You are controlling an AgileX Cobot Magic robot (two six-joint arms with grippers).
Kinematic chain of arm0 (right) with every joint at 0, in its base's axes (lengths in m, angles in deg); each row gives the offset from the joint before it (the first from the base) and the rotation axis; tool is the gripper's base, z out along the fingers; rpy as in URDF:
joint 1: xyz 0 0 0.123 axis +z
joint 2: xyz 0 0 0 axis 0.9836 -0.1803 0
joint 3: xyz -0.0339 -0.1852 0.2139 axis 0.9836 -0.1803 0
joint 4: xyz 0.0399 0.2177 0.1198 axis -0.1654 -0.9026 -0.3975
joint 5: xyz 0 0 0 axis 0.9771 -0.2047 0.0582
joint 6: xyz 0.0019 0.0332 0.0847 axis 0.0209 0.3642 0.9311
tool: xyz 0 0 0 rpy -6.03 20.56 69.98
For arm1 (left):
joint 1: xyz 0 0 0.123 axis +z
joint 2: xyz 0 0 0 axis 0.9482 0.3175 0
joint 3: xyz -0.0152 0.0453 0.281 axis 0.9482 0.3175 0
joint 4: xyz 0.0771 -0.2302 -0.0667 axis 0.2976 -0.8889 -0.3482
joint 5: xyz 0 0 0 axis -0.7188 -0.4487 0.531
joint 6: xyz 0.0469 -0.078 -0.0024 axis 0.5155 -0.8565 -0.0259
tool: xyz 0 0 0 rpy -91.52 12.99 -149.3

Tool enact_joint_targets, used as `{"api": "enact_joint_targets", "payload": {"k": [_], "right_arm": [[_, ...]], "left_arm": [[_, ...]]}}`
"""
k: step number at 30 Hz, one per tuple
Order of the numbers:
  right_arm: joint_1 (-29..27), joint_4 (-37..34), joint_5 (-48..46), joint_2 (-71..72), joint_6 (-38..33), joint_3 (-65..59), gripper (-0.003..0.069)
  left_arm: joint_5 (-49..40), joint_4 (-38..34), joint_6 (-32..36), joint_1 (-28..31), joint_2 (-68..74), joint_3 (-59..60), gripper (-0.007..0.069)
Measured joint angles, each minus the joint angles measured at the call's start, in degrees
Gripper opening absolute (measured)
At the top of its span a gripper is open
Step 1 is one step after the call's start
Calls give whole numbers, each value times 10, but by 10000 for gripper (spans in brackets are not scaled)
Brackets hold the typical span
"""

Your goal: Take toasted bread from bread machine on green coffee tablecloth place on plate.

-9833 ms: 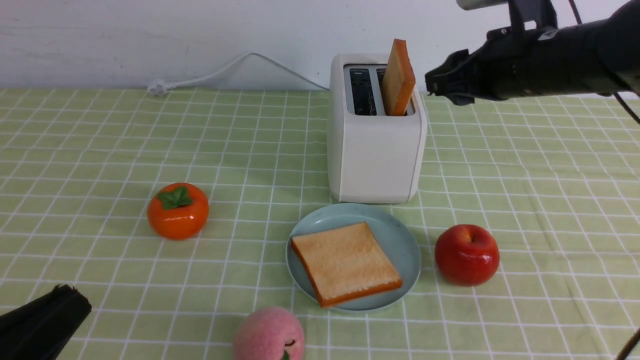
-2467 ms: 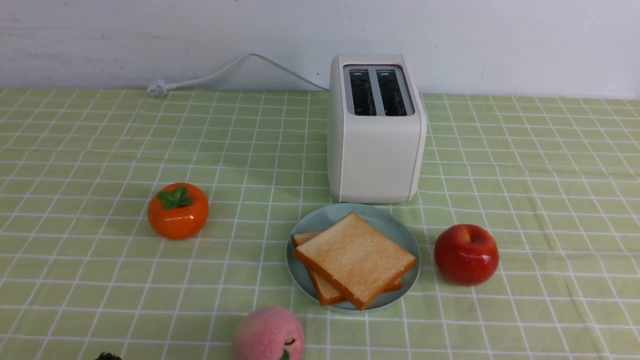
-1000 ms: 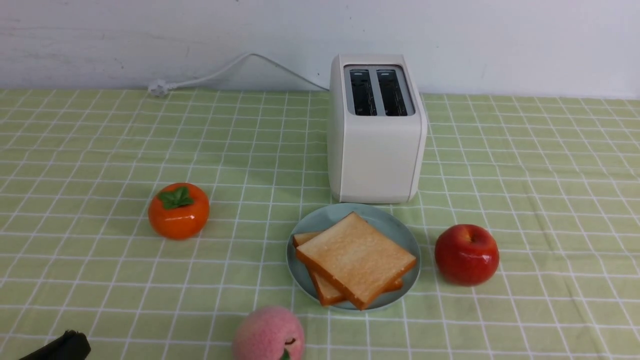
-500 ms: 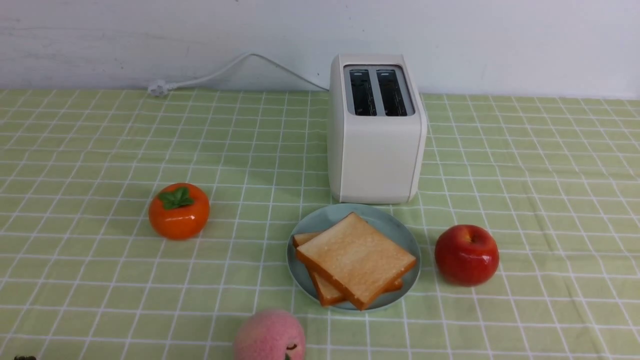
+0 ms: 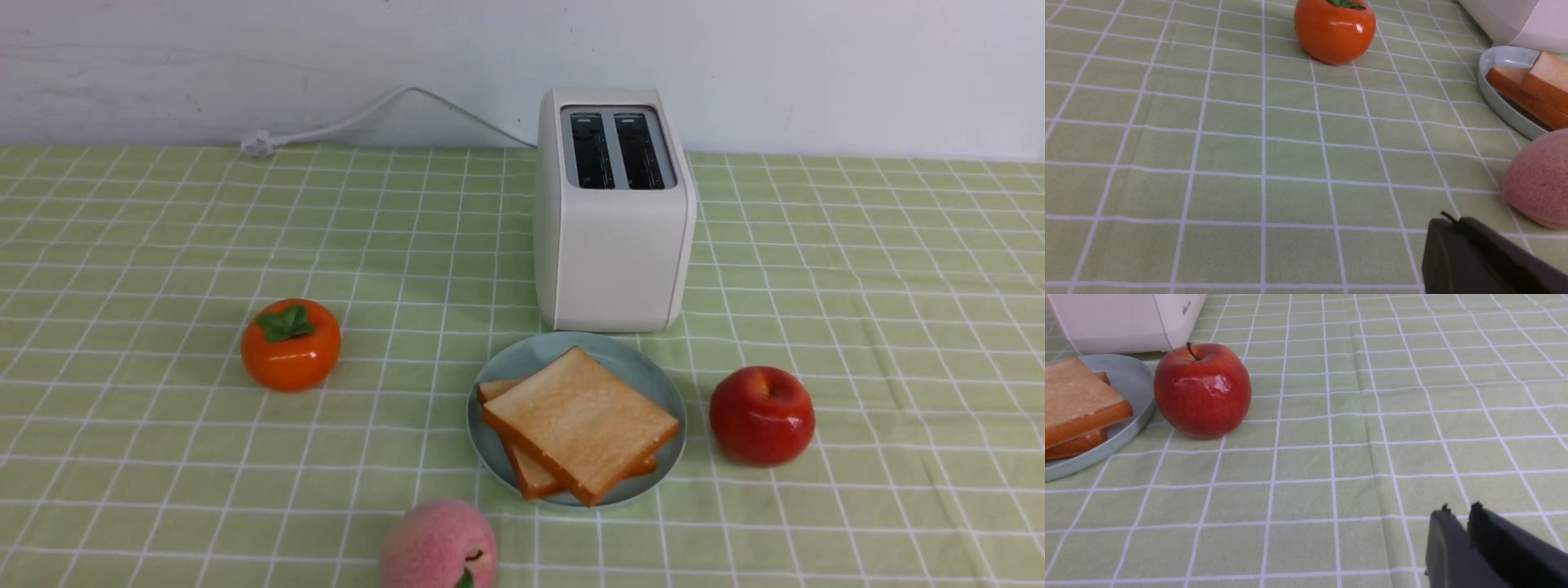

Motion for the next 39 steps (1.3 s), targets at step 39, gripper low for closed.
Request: {"api": "enact_joint_targets", "payload": {"k": [39], "right_arm": [[0,0,0,0,0,0,123]], "left_arm": [[0,1,-1,0,0,0,-3]]}}
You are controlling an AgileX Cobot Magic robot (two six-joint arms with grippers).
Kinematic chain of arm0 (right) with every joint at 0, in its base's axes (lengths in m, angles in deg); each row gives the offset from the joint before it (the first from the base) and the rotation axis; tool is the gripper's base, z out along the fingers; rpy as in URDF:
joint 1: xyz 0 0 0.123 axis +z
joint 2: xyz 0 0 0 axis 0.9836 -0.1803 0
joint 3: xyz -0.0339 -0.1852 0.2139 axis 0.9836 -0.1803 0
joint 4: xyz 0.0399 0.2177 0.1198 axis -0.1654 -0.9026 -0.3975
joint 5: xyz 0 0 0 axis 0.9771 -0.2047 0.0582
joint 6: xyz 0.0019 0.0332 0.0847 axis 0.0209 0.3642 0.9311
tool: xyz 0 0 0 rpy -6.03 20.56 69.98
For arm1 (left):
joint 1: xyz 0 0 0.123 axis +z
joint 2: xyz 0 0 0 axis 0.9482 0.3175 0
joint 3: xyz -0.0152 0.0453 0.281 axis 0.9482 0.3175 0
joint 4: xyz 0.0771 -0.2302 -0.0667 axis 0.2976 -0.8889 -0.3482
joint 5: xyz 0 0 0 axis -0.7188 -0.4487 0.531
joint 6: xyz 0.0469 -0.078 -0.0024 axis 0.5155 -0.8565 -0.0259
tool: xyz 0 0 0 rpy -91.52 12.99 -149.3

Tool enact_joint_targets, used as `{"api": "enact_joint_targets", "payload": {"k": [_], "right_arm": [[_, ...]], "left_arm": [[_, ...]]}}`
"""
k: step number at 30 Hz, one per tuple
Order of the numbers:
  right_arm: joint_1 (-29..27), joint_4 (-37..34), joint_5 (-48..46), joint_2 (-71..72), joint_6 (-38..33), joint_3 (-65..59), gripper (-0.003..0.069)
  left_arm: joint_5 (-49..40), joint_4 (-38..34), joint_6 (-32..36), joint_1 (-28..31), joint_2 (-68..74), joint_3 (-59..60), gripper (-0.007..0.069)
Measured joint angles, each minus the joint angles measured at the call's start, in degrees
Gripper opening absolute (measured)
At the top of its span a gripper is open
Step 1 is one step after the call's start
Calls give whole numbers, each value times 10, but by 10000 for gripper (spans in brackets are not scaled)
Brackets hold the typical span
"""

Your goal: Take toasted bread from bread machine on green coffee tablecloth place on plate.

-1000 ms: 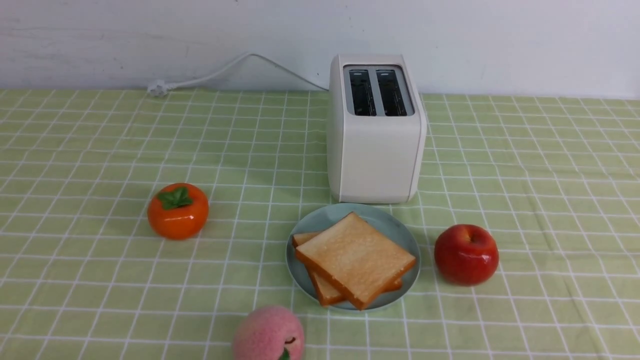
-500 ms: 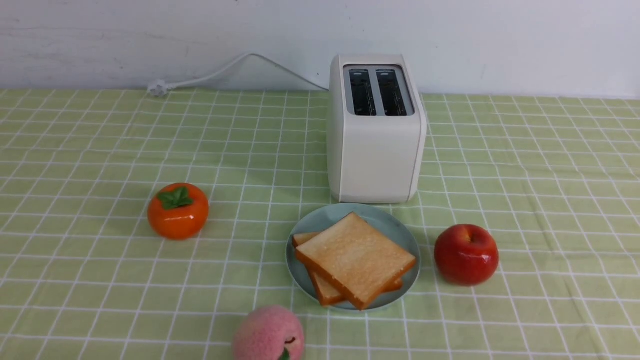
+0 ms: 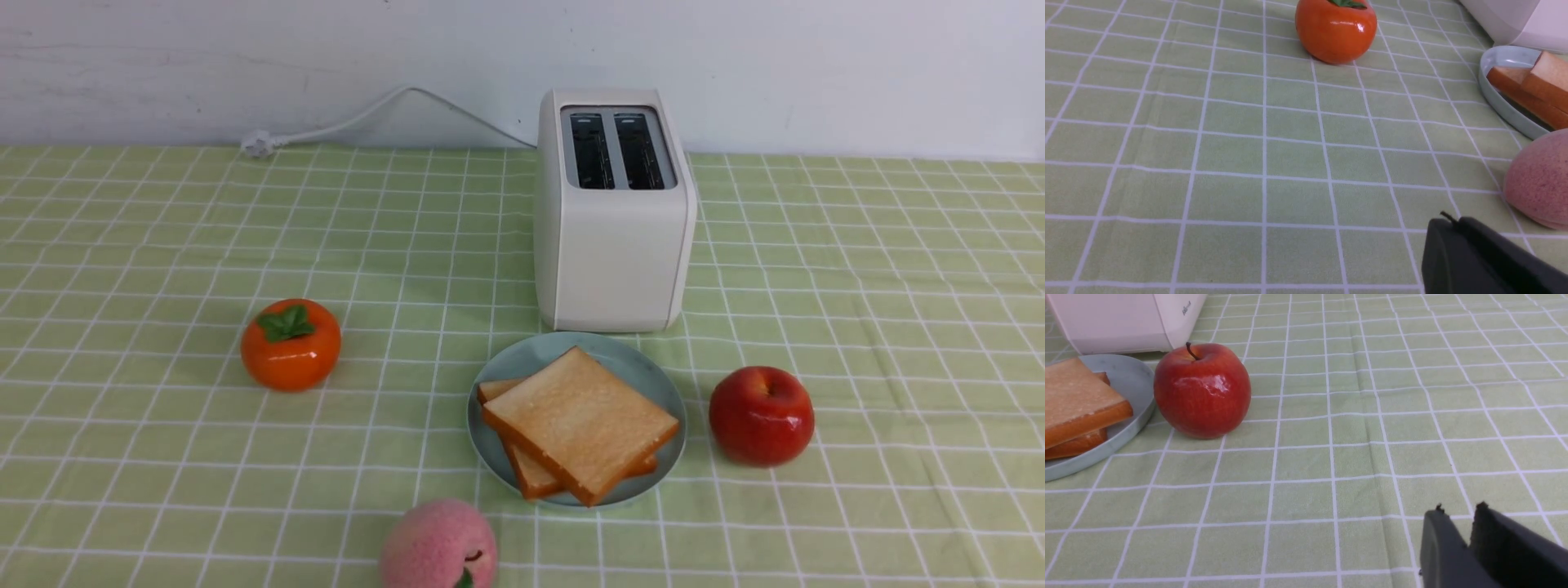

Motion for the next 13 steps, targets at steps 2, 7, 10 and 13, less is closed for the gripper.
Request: {"api": "enact_joint_targets", "payload": {"k": [2,7,10,13], "right_arm": [[0,0,0,0,0,0,126],[0,0,0,0,0,0,132],[0,0,0,0,0,0,134],[0,0,0,0,0,0,139]], "left_arm": [[0,0,0,0,0,0,-2],[0,0,0,0,0,0,1],[0,0,0,0,0,0,3],[0,0,0,0,0,0,5]]}}
